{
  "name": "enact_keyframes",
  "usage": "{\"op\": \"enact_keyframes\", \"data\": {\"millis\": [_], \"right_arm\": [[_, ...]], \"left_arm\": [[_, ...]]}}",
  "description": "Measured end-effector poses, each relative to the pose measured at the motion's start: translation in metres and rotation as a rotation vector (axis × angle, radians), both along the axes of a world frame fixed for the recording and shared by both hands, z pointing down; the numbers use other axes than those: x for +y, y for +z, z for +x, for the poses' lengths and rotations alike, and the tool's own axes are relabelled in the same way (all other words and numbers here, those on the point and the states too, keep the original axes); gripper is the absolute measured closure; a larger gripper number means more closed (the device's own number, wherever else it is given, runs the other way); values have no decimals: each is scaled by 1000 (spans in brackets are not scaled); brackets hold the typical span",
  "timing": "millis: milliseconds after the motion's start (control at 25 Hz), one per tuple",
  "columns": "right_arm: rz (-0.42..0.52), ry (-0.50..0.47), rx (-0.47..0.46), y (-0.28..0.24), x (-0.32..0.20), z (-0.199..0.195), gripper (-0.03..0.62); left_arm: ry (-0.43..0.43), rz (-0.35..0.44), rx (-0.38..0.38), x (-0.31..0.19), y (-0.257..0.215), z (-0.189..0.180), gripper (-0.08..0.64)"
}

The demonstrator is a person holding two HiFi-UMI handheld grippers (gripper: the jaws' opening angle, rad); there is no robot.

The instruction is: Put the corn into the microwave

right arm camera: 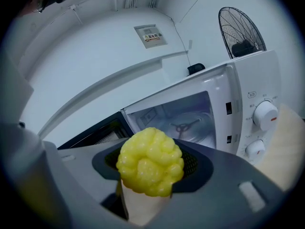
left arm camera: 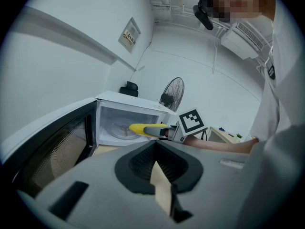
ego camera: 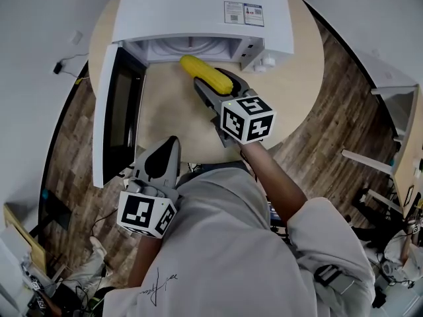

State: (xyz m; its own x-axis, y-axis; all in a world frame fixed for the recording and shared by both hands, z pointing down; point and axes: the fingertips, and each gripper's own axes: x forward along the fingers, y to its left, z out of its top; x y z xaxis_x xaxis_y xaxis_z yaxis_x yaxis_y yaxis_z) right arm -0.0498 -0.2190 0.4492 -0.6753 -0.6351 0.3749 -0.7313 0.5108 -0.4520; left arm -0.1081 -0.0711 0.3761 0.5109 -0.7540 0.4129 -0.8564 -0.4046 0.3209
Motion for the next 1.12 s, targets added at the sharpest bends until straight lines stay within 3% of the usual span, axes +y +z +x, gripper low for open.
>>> {"op": "enact_keyframes", "data": {"millis": [1120], "right_arm": [[-8,53,81,43,-65,-1,331]], "left_arm": [[-52,-21,-8,-13,9,-11,571]]}}
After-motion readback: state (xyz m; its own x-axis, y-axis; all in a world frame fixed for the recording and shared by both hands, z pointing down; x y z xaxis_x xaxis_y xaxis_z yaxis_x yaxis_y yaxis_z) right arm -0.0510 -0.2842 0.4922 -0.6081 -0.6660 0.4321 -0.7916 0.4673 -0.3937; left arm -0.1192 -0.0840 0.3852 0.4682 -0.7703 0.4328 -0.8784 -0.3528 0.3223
